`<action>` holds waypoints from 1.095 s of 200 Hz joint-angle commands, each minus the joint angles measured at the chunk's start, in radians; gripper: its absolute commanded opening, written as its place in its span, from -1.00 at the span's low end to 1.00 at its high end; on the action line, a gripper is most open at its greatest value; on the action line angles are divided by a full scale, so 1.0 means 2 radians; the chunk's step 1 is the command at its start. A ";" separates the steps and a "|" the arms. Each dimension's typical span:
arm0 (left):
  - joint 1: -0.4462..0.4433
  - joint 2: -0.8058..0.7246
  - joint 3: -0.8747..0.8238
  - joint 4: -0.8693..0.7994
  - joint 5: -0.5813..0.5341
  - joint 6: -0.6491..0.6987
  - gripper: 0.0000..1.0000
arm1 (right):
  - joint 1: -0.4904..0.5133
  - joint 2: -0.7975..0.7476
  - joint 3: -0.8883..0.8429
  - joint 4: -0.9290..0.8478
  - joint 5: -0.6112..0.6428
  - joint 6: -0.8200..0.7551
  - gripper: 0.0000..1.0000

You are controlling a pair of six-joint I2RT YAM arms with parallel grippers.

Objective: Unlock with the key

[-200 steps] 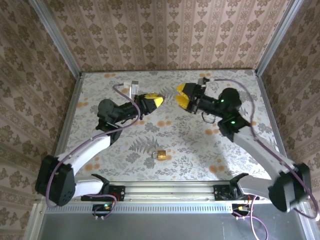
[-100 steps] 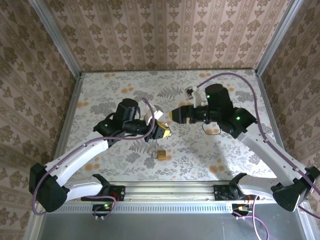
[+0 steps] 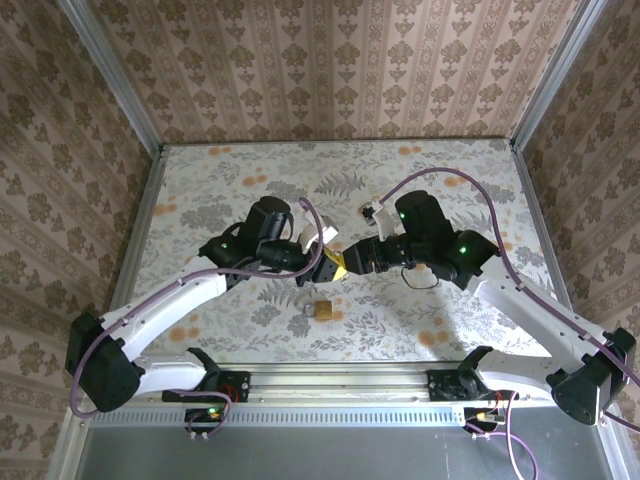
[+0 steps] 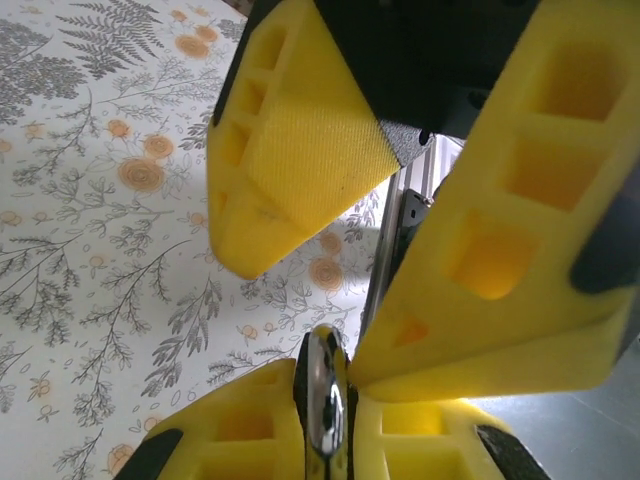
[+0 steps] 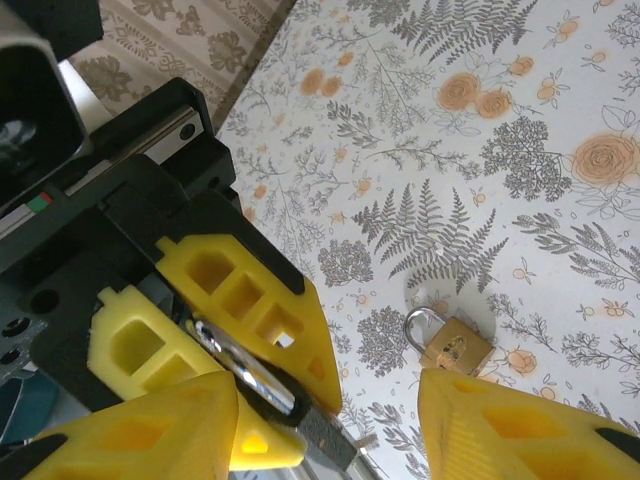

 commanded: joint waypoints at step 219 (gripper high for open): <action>-0.017 0.064 0.013 0.047 0.029 -0.003 -0.33 | 0.007 -0.039 -0.059 0.074 0.021 0.021 -1.00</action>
